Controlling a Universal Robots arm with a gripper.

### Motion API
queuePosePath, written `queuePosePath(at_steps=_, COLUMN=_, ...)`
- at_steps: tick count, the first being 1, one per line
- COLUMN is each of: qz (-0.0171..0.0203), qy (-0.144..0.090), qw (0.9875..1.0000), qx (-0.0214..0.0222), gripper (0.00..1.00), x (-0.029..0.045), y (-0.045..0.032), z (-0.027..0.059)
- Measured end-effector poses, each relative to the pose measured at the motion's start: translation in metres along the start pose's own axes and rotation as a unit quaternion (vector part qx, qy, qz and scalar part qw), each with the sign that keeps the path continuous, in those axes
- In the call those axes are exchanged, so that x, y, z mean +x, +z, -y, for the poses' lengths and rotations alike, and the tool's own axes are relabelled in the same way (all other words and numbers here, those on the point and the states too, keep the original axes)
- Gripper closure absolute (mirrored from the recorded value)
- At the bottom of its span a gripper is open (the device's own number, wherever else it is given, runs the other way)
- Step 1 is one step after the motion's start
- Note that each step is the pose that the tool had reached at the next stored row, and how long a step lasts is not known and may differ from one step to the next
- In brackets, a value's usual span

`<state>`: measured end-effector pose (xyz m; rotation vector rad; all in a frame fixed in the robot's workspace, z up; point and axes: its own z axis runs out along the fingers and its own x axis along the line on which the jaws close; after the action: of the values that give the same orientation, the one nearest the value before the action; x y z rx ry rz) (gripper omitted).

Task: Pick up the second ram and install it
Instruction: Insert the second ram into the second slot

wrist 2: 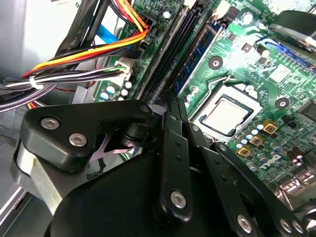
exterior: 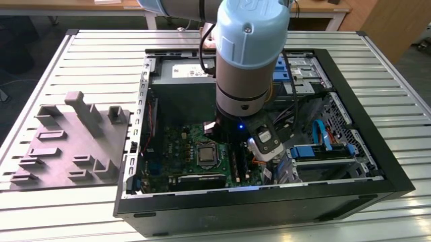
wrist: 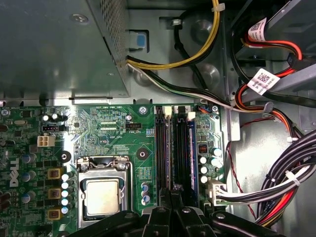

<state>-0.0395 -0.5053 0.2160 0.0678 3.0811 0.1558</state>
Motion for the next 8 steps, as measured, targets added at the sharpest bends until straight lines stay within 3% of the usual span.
queuePosePath(at_steps=6, qz=0.0001, qy=0.0, qw=1.0, qx=-0.0005, gripper=0.88, x=0.0001, y=0.0005, z=0.0)
queuePosePath(at_steps=8, qz=0.0, qy=0.0, qw=1.0, qx=-0.0001, gripper=0.75, x=0.0, y=0.0002, z=0.0)
